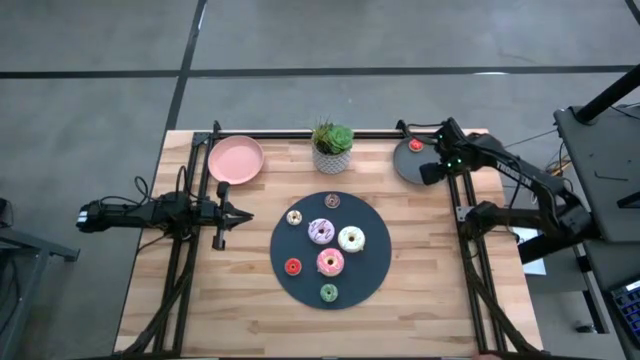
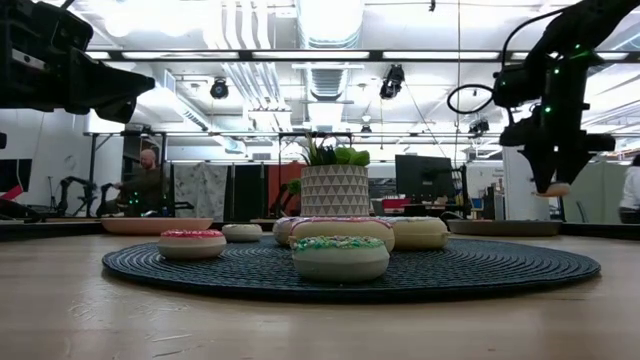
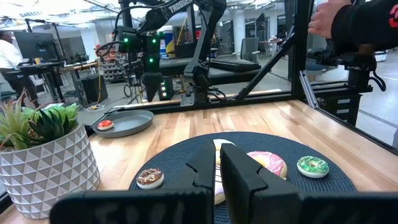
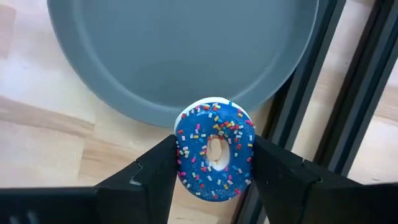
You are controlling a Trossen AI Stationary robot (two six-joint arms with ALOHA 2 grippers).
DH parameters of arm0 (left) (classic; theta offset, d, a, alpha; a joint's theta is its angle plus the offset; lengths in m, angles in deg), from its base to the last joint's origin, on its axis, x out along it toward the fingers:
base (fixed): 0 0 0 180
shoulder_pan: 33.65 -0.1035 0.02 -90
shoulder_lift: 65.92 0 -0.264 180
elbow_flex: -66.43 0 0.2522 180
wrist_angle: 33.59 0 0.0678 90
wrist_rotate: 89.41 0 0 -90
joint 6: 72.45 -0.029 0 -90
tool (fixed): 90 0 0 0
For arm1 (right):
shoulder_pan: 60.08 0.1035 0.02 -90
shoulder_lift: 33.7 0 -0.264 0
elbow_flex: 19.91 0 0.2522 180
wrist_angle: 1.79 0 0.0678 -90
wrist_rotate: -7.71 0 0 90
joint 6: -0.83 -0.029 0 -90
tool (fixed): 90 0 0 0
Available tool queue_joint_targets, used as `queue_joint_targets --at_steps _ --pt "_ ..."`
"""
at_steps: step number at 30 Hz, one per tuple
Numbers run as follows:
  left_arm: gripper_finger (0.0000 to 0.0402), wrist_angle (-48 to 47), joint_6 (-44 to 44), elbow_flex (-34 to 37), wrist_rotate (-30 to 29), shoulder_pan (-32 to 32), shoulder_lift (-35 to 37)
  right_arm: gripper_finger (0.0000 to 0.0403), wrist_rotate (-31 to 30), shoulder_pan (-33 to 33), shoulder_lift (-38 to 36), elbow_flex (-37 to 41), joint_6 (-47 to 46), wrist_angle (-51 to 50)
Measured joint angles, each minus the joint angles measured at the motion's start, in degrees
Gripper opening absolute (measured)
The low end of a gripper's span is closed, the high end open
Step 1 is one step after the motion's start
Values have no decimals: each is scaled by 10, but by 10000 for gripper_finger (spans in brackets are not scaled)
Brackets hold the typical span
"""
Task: Pick & Place donuts
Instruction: Put the small blue donut on the gray plate
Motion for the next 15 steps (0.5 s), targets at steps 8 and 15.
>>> queue_joint_targets --at_steps 8,15 --pt "0 0 0 0 0 0 0 183 -42 0 31 5 -15 24" --pt "0 0 0 0 0 0 0 183 -86 -8 34 10 -35 27"
